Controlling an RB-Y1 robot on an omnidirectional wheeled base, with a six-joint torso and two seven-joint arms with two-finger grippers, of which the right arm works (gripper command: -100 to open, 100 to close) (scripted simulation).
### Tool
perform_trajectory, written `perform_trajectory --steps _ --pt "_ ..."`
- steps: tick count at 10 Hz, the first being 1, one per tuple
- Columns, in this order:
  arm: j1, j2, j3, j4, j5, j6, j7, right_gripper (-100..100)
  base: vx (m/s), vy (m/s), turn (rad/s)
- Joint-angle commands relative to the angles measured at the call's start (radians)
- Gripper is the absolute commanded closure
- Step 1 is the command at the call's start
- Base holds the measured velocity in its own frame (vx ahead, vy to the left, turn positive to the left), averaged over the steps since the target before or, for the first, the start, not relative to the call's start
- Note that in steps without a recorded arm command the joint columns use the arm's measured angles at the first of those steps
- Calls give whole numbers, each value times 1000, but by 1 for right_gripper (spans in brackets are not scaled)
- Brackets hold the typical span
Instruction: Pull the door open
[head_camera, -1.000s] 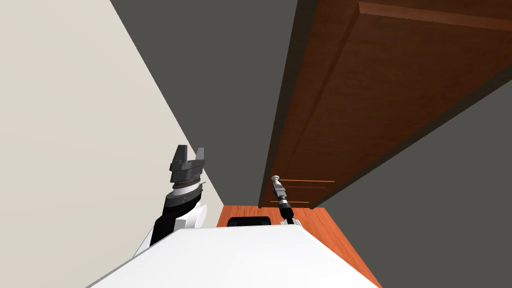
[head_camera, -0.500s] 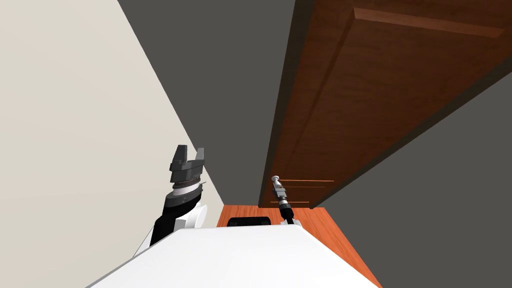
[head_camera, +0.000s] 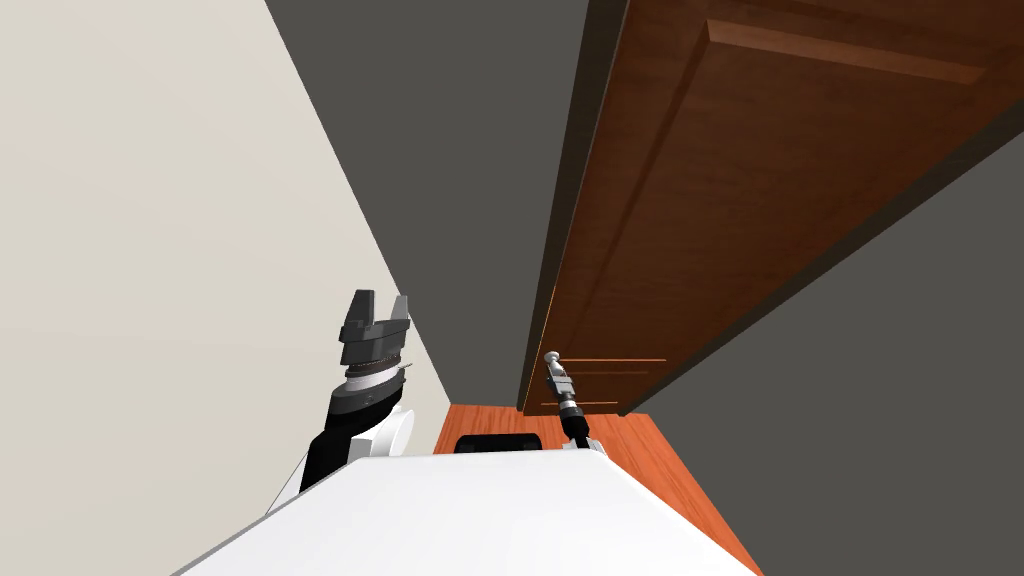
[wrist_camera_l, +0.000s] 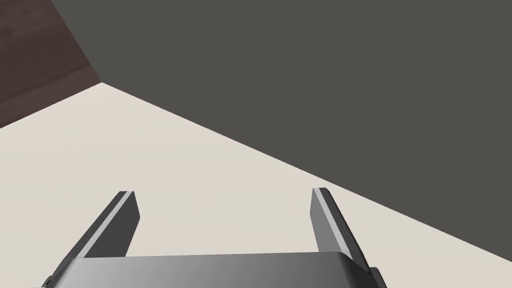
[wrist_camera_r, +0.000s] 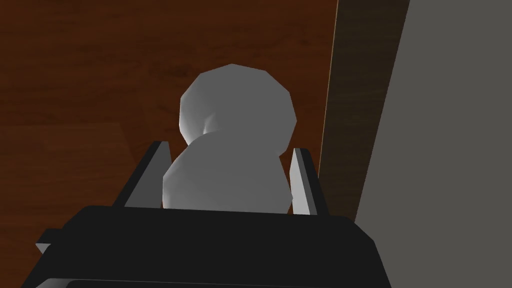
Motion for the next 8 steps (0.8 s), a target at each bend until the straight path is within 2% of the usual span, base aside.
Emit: perform_trajectory --steps 1,4,5,8 --pt "-3 -9 -3 4 -14 -4 -44 100 -77 -6 35" --pt "-7 -23 1 12 -42 -5 -127 100 -81 -6 45" --pt "-7 -23 1 12 -42 -5 -136 100 -56 -6 14" --pt "-11 -38 6 21 -73 -7 -227 100 -68 -5 49"
